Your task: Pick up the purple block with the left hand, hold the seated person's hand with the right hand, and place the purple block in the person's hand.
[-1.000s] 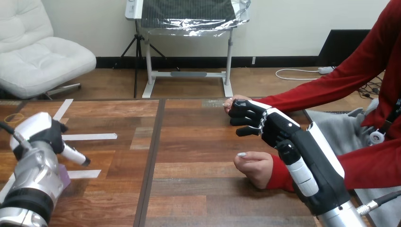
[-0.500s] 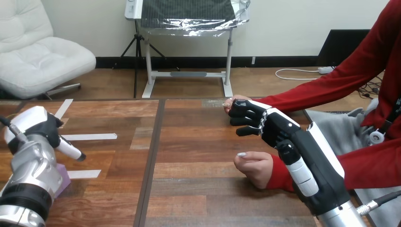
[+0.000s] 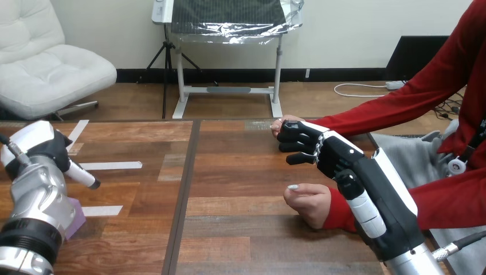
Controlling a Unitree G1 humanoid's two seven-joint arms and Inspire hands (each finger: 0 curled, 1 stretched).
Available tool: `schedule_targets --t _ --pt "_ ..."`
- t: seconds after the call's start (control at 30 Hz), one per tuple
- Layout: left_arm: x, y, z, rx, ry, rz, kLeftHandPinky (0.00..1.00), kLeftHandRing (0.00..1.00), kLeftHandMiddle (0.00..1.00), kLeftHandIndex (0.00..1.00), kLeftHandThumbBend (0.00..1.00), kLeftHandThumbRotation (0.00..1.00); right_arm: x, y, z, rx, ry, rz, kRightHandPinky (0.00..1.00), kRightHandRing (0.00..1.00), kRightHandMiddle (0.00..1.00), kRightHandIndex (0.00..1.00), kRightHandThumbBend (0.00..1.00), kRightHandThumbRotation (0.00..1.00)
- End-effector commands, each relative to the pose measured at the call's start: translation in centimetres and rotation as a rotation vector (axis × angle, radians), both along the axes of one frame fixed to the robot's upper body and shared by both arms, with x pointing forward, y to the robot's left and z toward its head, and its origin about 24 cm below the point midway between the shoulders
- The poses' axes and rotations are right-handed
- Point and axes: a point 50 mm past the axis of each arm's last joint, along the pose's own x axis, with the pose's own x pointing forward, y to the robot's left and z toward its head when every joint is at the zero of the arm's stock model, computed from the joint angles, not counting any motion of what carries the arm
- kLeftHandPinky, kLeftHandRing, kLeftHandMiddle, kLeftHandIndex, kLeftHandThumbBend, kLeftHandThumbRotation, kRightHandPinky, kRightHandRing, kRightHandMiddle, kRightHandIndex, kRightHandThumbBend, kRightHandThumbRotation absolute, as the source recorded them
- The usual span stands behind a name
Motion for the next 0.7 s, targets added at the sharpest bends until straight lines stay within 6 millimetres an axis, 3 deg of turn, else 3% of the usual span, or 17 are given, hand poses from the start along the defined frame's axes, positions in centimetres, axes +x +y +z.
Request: schedule_targets --t 0.0,0.67 --pt "0.7 -0.2 2.4 0.070 -0.060 -0.042 0.59 0.75 0.80 0.80 0.87 0.09 0.6 -0.1 1.7 -0.013 -0.082 0.000 0.73 0.78 0.80 0.81 0.82 1.00" --pt "-0.2 -0.6 3.5 0.061 -0.019 -0.073 0.41 0.63 0.73 0.79 0.84 0.13 0.6 -0.2 1.7 -0.017 -0.086 0.001 0.74 0.79 0.81 0.81 0.81 1.00"
